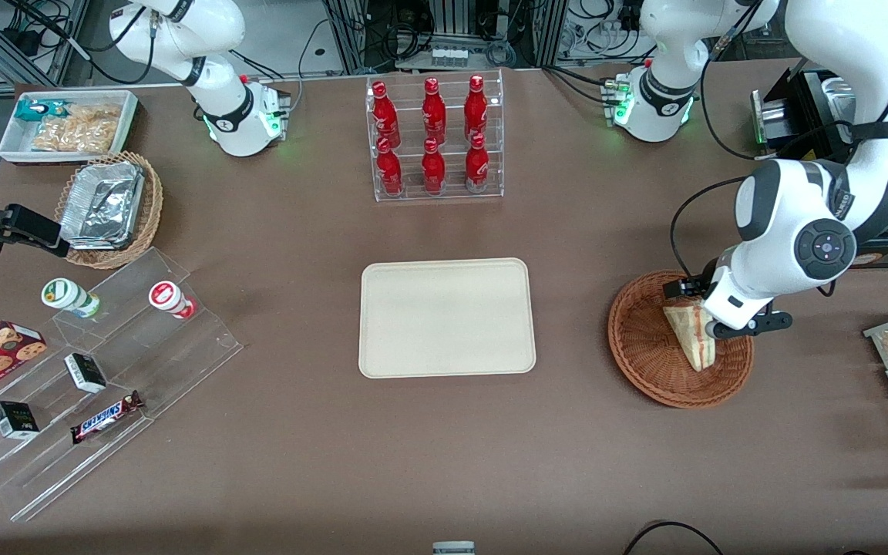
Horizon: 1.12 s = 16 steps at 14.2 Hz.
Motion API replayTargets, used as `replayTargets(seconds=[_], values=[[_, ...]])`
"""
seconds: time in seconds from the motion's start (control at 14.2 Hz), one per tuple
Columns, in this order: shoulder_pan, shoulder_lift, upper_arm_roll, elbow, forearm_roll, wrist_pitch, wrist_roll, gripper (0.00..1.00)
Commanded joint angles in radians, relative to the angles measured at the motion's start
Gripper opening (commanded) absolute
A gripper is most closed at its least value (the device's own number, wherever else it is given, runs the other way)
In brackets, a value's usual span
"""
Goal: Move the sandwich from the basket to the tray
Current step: 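Move the left gripper down over the wrapped sandwich in the wicker basket, then close the left gripper on the wrapped sandwich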
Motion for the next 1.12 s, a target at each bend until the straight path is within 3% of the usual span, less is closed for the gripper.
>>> replayTargets(seconds=[0.0, 0.7, 0.77, 0.84, 0.91, 0.98, 1.05], values=[[0.020, 0.032, 0.022, -0.013, 0.007, 0.065, -0.024, 1.00], [0.060, 0.150, 0.024, -0.063, -0.003, 0.224, -0.085, 0.99], [0.060, 0.158, 0.024, -0.063, -0.005, 0.228, -0.104, 0.82], [0.060, 0.158, 0.023, -0.060, -0.003, 0.228, -0.127, 0.48], [0.060, 0.153, 0.023, -0.057, -0.003, 0.225, -0.130, 0.28], [0.058, 0.149, 0.023, -0.051, -0.003, 0.215, -0.131, 0.14], [0.058, 0.146, 0.023, -0.042, -0.005, 0.212, -0.131, 0.11]])
